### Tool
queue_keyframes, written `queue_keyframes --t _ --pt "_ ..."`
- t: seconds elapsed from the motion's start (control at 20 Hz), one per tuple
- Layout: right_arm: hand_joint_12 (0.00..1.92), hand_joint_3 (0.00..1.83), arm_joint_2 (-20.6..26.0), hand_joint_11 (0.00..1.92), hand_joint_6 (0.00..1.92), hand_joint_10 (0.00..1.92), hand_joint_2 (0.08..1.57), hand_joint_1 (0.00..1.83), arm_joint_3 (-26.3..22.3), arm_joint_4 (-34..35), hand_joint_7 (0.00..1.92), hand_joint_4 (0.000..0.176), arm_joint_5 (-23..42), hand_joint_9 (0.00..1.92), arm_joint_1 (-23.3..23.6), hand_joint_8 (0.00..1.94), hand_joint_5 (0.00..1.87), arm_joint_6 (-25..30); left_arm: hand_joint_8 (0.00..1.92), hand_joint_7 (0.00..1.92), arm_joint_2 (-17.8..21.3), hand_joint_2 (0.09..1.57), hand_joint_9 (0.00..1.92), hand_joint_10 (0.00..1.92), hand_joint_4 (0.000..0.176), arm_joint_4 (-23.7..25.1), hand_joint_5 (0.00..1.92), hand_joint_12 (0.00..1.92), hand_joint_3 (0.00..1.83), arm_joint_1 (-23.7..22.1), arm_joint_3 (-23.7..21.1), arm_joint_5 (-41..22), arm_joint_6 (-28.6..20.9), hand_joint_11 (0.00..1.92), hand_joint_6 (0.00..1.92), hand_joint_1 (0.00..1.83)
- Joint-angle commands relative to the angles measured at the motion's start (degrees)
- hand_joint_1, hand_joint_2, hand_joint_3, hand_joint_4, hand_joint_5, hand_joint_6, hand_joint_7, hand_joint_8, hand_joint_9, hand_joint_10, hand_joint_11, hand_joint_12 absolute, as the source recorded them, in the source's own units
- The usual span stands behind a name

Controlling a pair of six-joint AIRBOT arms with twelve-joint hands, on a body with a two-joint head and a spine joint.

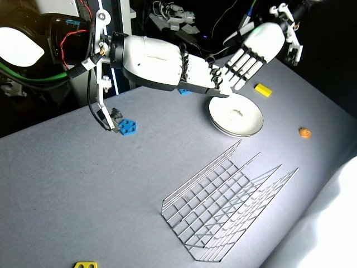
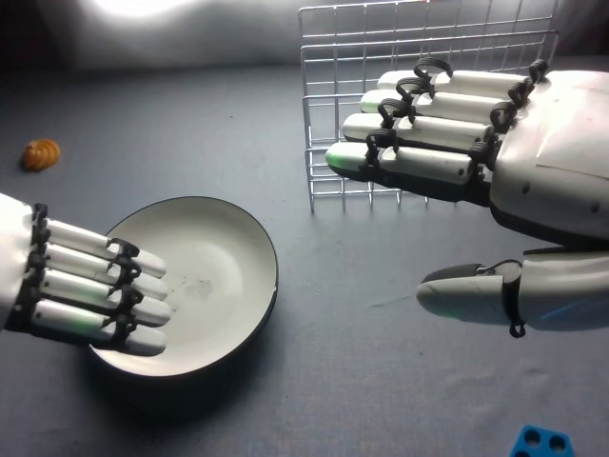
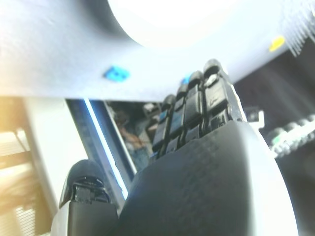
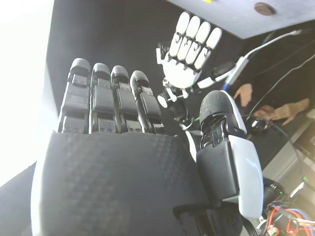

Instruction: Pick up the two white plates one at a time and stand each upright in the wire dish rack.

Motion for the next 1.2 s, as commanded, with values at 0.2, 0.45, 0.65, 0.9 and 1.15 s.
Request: queue_keyframes --t 0.2,0.45,0.65,0.9,1.15 --pt "0.00 0.00 0.2 0.00 0.01 0.00 1.28 0.00 -0.2 0.7 0.02 0.000 6.0 0.00 0.5 0.01 0.04 -0.7 0.00 0.00 -1.6 1.09 0.00 0.00 0.000 -4.6 0.00 0.00 0.00 3.6 1.3 2.3 3.1 0.00 0.00 0.00" --pt "0.00 0.00 0.2 0.00 0.02 0.00 1.29 0.00 -0.2 0.7 0.05 0.000 6.0 0.00 0.4 0.01 0.08 -1.7 0.00 0.00 -3.0 1.11 0.00 0.00 0.000 -5.0 0.00 0.01 0.01 4.9 3.1 6.3 3.1 0.02 0.00 0.00" --pt "0.00 0.00 0.1 0.00 0.02 0.00 1.29 0.00 -0.2 0.7 0.06 0.000 6.0 0.01 0.2 0.01 0.10 -1.9 0.00 0.00 -4.1 1.10 0.00 0.00 0.000 -5.0 0.02 0.01 0.00 5.4 4.6 8.0 3.1 0.01 0.01 0.00" --pt "0.00 0.00 0.1 0.00 0.01 0.00 1.30 0.00 -0.2 0.7 0.04 0.000 6.1 0.00 -0.2 0.00 0.07 -2.5 0.00 0.00 -5.1 1.09 0.00 0.00 0.000 -5.0 0.00 0.00 0.00 6.2 6.4 8.5 3.1 0.01 0.00 0.00" --pt "0.00 0.01 0.1 0.00 0.00 0.00 1.31 0.00 -0.2 0.7 0.03 0.000 6.2 0.00 -0.2 0.00 0.07 -2.6 0.00 0.00 -5.7 1.10 0.00 0.00 0.000 -5.0 0.00 0.00 0.00 7.7 7.5 9.0 3.1 0.00 0.00 0.00"
